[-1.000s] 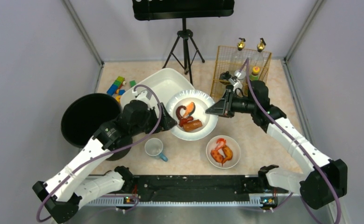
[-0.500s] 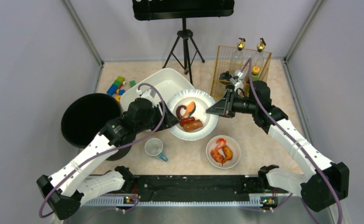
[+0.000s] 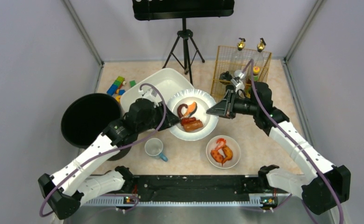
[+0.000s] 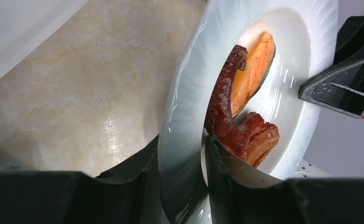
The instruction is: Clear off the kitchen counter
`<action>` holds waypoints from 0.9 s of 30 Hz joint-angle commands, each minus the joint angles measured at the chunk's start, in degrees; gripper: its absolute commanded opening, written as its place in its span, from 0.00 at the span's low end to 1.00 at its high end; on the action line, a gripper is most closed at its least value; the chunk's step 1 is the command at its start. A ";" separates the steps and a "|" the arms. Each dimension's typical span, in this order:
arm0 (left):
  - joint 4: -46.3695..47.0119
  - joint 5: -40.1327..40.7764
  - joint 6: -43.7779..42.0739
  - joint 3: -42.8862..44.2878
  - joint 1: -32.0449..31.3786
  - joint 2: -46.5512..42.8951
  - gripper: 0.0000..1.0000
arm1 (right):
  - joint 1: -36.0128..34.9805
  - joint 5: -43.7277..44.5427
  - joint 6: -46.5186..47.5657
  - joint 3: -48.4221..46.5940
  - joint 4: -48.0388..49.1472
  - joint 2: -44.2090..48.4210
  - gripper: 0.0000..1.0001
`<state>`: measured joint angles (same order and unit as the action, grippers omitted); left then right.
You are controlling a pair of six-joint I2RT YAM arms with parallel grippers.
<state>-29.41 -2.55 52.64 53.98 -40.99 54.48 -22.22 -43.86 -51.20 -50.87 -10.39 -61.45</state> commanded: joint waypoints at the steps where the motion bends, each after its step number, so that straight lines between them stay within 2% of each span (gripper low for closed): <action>1: 1.87 0.46 -0.19 -0.71 0.04 -0.34 0.36 | 0.38 -5.54 -5.03 -0.47 10.03 4.48 0.00; 7: 1.99 0.50 -0.21 -0.72 0.03 -1.16 0.22 | 0.40 -5.00 -5.12 1.61 11.75 5.06 0.00; 10: 1.91 0.54 -0.38 -0.67 0.03 -1.94 0.08 | 0.42 -4.83 -5.40 2.79 12.19 5.11 0.00; 11: 1.83 0.55 -0.43 -0.62 0.04 -2.21 0.00 | 0.40 -4.79 -5.61 3.14 12.52 5.09 0.00; 22: 3.23 0.27 -0.64 -1.64 0.12 -3.93 0.00 | 0.38 -4.45 -5.89 2.71 12.37 4.24 0.00; 23: 3.01 0.28 -0.48 -1.53 0.19 -4.05 0.00 | 0.42 -4.48 -5.59 2.48 11.98 4.06 0.02; 27: 2.43 -0.51 0.76 -1.82 1.55 -4.61 0.00 | 0.42 -4.21 -4.69 1.71 10.89 3.78 0.24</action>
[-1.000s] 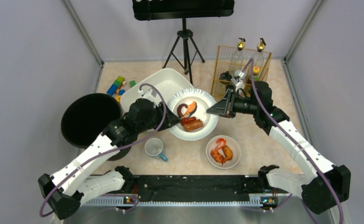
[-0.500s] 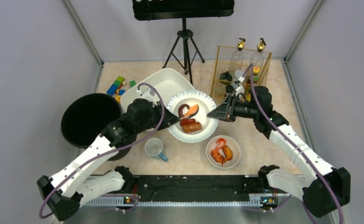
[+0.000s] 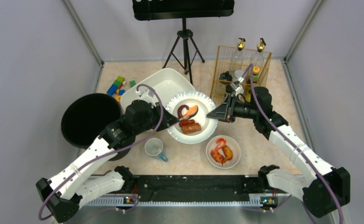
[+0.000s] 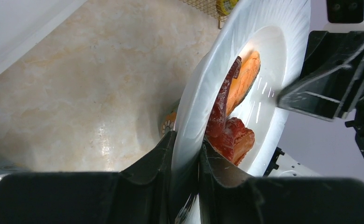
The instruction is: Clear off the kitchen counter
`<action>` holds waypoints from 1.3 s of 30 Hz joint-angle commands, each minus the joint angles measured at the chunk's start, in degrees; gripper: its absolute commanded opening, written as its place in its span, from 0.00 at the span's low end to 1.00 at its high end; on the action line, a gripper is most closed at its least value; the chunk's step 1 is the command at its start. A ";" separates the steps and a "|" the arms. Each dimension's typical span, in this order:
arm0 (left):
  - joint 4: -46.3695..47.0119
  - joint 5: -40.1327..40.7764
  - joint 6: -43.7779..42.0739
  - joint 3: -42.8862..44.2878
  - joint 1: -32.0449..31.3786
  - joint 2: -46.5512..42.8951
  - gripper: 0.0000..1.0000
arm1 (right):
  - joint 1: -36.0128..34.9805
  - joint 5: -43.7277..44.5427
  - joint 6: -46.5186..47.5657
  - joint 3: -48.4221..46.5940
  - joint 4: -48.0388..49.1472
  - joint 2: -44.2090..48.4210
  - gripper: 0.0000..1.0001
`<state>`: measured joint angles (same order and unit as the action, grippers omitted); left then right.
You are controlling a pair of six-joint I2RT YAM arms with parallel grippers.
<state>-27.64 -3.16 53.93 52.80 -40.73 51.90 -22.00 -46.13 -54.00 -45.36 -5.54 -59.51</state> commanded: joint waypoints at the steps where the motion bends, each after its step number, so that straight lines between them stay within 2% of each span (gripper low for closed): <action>1: 0.80 -0.55 -0.05 -0.86 1.92 -2.23 0.00 | 0.19 -1.91 -1.82 -3.99 5.87 1.68 0.32; 6: 0.75 -3.61 1.21 -0.46 5.33 -2.51 0.00 | 0.19 -2.21 -0.62 -5.41 4.11 0.71 0.54; 11: -0.56 -6.84 1.00 1.26 9.85 -2.08 0.00 | 0.20 -2.03 1.77 -6.71 1.88 -0.18 0.61; 23: -11.12 -12.34 -4.31 14.25 22.60 -1.42 0.00 | 0.20 2.60 8.73 -4.37 -2.78 -1.47 0.62; 31: -16.60 -15.33 -7.51 23.14 31.52 0.94 0.00 | 0.20 2.76 10.30 -2.47 -1.92 -2.02 0.62; 39: -21.60 -20.32 -11.70 29.29 43.67 2.82 0.00 | 0.20 2.31 9.97 1.21 0.83 -1.41 0.62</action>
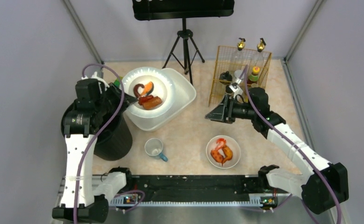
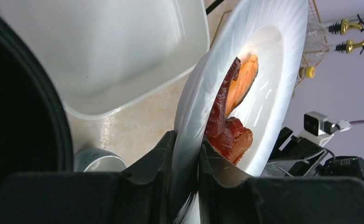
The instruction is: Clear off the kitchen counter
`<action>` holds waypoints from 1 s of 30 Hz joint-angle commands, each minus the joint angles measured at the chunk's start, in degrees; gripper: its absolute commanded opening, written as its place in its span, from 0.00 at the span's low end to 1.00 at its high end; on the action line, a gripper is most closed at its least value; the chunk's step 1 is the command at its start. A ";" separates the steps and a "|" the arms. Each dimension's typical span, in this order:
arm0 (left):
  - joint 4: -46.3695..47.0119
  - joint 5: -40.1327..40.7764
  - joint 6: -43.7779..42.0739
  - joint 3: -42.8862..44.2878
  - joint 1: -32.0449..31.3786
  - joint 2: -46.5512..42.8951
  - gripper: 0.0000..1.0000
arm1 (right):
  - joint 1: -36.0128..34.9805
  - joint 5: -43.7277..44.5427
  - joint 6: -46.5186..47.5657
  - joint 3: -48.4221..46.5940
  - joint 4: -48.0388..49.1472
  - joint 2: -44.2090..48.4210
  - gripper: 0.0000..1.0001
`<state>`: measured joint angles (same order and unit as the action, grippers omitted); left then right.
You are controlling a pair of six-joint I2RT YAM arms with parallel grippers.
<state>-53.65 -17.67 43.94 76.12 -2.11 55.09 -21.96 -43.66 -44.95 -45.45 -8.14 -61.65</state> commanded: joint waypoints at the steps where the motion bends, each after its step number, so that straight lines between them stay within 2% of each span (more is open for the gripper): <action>1: 3.68 -6.31 -2.20 6.59 7.04 -0.22 0.00 | 0.16 -0.31 0.85 1.78 3.85 0.72 0.62; 5: 0.43 -8.09 -4.23 8.61 12.18 -0.26 0.00 | 0.11 -0.83 0.52 3.60 5.42 0.74 0.62; 13: -2.97 -3.62 -5.28 6.38 15.68 -4.68 0.00 | -0.17 -2.34 0.51 5.28 7.53 -0.22 0.62; 30: -7.14 8.35 -5.77 13.17 17.79 -3.93 0.00 | -6.67 -2.75 -1.15 10.90 14.37 -1.12 0.61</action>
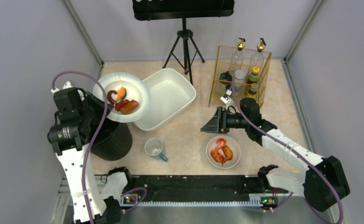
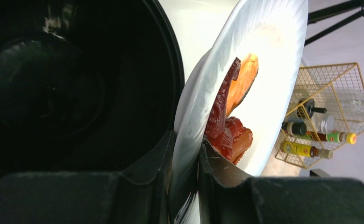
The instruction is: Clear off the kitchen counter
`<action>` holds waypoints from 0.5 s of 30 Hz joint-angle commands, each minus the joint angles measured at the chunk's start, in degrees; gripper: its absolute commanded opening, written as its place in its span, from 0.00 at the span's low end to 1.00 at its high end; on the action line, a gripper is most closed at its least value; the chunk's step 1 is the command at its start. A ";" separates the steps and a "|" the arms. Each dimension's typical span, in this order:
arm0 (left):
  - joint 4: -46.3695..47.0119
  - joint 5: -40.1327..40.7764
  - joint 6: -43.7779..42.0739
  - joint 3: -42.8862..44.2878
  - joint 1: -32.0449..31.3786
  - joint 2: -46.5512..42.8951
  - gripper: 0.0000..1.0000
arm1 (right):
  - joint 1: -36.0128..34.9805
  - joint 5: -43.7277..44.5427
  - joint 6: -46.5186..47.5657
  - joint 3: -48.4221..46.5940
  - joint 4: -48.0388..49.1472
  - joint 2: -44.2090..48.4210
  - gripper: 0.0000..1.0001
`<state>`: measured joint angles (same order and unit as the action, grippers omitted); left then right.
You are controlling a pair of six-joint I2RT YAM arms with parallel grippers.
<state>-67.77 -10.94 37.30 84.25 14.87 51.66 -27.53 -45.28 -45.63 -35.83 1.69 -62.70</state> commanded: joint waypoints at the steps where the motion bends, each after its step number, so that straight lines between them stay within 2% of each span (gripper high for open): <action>1: 6.68 1.96 0.81 5.42 0.93 -0.18 0.00 | -1.18 -1.20 -0.59 1.67 4.75 0.13 0.61; 9: 6.69 2.70 -0.07 5.82 3.14 0.73 0.00 | -1.90 -1.56 0.05 1.78 4.42 0.30 0.61; 15: 9.03 -2.16 -1.09 3.72 9.21 1.75 0.00 | -2.42 -1.61 0.41 1.90 4.28 0.00 0.61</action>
<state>-69.21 -8.12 35.88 86.61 20.01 53.65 -28.99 -46.17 -46.19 -33.69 3.66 -62.70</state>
